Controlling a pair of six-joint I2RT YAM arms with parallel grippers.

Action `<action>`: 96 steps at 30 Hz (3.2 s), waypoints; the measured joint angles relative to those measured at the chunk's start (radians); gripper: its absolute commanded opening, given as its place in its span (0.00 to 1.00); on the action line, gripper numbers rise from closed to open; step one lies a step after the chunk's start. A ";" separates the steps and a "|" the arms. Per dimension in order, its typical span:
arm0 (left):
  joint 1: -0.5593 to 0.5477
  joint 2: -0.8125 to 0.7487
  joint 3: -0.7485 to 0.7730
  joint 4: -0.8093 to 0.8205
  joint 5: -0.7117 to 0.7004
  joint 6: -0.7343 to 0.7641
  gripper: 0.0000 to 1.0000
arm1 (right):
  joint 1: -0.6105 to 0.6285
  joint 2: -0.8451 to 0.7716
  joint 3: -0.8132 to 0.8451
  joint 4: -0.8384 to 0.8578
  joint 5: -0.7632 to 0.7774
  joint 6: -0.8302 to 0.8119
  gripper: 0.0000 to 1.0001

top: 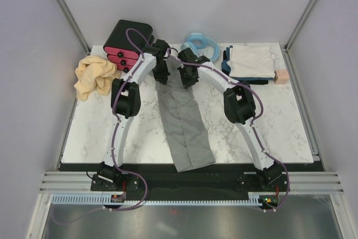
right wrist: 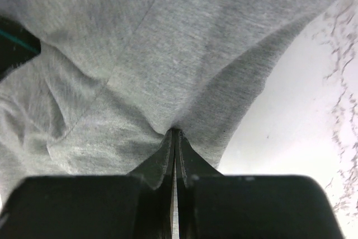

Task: Fold and stack the t-shirts

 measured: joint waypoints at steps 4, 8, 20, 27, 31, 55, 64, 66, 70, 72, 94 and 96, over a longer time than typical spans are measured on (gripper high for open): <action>0.000 -0.003 -0.012 0.008 0.002 0.000 0.02 | -0.003 0.061 0.106 -0.026 0.006 0.001 0.10; 0.001 -0.019 -0.040 0.028 0.004 0.000 0.02 | -0.008 0.083 0.140 -0.012 0.003 0.013 0.20; 0.003 -0.029 -0.056 0.041 0.011 -0.008 0.02 | -0.023 0.026 0.037 0.033 -0.015 0.038 0.23; 0.008 -0.029 -0.056 0.043 0.034 -0.010 0.17 | -0.029 -0.146 -0.153 -0.035 0.034 0.037 0.29; 0.011 -0.037 -0.067 0.056 0.060 -0.010 0.19 | -0.036 -0.216 -0.111 -0.052 0.064 0.033 0.31; -0.045 -0.801 -0.931 0.145 0.266 -0.018 0.36 | -0.087 -0.764 -0.797 -0.003 -0.157 0.101 0.44; -0.087 -0.933 -1.280 0.225 0.403 -0.095 0.45 | -0.078 -0.909 -1.064 0.019 -0.335 0.145 0.49; -0.087 -0.965 -1.326 0.259 0.428 -0.111 0.47 | -0.078 -0.936 -1.129 0.023 -0.363 0.157 0.56; -0.087 -1.056 -1.437 0.315 0.473 -0.146 0.49 | -0.076 -1.004 -1.239 0.033 -0.421 0.183 0.59; -0.090 -1.096 -1.485 0.337 0.488 -0.164 0.49 | -0.076 -1.036 -1.279 0.043 -0.444 0.193 0.59; -0.154 -1.182 -1.646 0.402 0.497 -0.242 0.47 | -0.041 -1.030 -1.513 0.139 -0.538 0.189 0.59; -0.156 -1.192 -1.661 0.402 0.497 -0.247 0.47 | -0.041 -1.013 -1.526 0.156 -0.557 0.188 0.59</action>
